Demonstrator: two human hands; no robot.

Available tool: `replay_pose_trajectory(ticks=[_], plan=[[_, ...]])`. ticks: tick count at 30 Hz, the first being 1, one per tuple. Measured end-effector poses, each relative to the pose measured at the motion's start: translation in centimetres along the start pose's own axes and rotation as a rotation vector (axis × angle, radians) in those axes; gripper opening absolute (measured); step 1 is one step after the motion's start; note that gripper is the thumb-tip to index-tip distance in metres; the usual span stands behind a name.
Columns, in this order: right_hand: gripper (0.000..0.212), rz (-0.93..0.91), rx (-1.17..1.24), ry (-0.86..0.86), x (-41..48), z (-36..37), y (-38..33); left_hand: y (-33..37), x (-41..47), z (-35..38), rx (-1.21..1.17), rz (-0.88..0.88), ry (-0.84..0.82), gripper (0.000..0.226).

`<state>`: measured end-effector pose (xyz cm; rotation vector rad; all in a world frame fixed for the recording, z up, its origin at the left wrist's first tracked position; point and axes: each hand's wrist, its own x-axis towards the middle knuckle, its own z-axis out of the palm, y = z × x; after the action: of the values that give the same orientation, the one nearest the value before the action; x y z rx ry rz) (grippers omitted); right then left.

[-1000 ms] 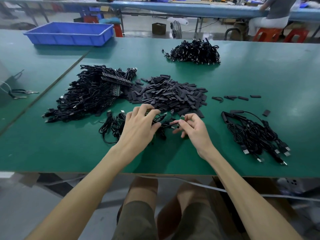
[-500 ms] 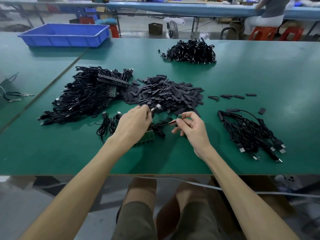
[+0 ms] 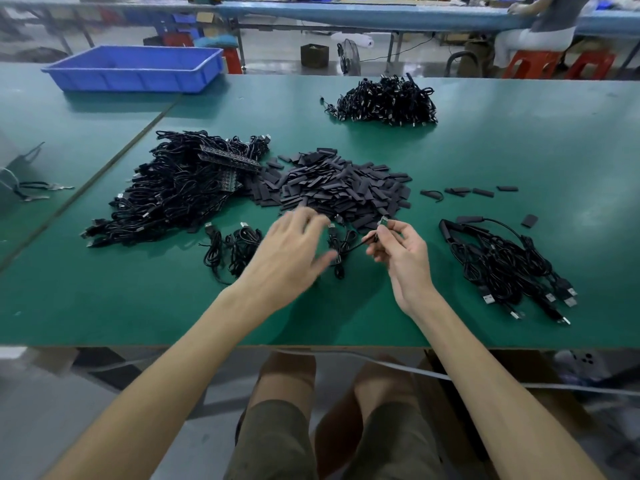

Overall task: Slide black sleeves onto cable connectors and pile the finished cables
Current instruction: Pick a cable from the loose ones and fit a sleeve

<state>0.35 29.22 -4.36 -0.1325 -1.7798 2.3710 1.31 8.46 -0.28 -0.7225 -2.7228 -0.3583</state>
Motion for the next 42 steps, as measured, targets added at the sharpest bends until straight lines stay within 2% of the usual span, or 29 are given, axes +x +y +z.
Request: replay_pose_trajectory(ticks=[2,5,11,13,18,20,24,27,32,38,42], plan=[[0.003,0.009,0.012,0.007,0.0,0.0,-0.1,0.2,-0.6,0.8,0.086,0.11,-0.082,0.05],[0.004,0.02,0.03,0.006,0.0,-0.2,-0.1,-0.5,-1.9,1.7,0.158,0.09,-0.085,0.034],[0.003,0.023,0.026,-0.006,0.2,-0.2,0.1,-1.4,-2.7,0.9,-0.016,-0.023,0.056,0.018],[0.002,0.021,0.013,-0.029,0.2,-0.2,0.2,-1.4,-2.5,0.5,-0.067,-0.051,0.064,0.018],[0.008,0.002,-0.018,-0.144,0.1,0.1,0.1,-1.2,-2.8,0.5,-0.041,0.042,-0.114,0.021],[0.013,0.003,-0.051,-0.188,-0.1,0.1,0.1,-0.9,-3.2,0.8,-0.022,0.061,-0.088,0.019],[0.017,-0.003,-0.221,-0.306,-0.4,0.7,0.2,-0.4,-3.2,0.7,-0.036,0.023,0.077,0.017],[0.015,-0.027,-0.32,-0.329,-0.7,1.0,0.2,-0.3,-3.0,0.3,-0.08,0.057,0.048,0.017],[0.014,-0.04,-0.325,-0.319,-1.0,1.0,0.0,-0.9,-2.8,-0.1,-0.117,0.169,-0.018,0.013],[0.009,-0.046,-0.325,-0.348,-1.1,0.9,-0.1,-0.8,-2.8,0.4,-0.233,0.164,0.035,0.013],[0.018,-0.063,-0.325,-0.33,-0.9,1.0,0.1,-0.4,-2.0,0.0,-0.318,0.217,0.066,0.013]])
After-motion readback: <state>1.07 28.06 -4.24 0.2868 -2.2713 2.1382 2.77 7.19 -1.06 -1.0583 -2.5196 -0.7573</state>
